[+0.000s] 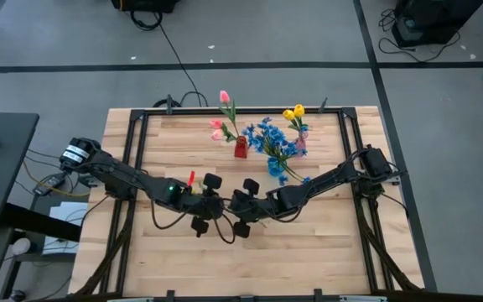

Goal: Sort flowers into vase by color
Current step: Put the yellow tulip into the pink vase

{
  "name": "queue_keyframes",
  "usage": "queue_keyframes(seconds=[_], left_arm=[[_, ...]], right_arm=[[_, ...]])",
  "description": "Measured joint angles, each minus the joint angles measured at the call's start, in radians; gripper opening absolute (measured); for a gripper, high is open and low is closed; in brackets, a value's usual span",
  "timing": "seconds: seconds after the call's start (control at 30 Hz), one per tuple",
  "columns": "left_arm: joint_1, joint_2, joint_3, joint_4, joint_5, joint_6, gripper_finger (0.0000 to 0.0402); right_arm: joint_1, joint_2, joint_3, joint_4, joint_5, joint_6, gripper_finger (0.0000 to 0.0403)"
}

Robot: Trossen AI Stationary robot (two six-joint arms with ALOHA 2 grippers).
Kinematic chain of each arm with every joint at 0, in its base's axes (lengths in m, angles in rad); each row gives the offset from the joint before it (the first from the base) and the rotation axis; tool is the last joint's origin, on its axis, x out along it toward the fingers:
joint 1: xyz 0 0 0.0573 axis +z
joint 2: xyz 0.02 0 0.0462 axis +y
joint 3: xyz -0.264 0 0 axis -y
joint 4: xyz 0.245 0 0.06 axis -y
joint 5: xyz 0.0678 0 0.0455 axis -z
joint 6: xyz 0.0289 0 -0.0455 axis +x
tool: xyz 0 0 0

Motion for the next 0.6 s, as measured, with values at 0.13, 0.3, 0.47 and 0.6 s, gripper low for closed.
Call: queue_keyframes(seconds=[0.13,0.3,0.47,0.6], left_arm=[[0.000,-0.012,-0.001,0.005,0.000,-0.003,0.0126],[0.000,-0.122,-0.037,0.056,0.008,-0.026,0.0161],[-0.003,-0.267,-0.188,0.276,0.114,-0.041,0.0162],[-0.018,-0.334,-0.354,0.554,0.209,-0.117,0.0162]], right_arm=[[-0.001,-0.001,0.000,-0.045,-0.006,0.063,0.0012],[0.004,-0.010,0.000,-0.173,-0.006,0.179,0.0011],[0.035,-0.010,0.000,-0.230,0.098,0.268,0.0008],[0.052,-0.010,0.000,-0.222,0.237,0.290,0.0013]])
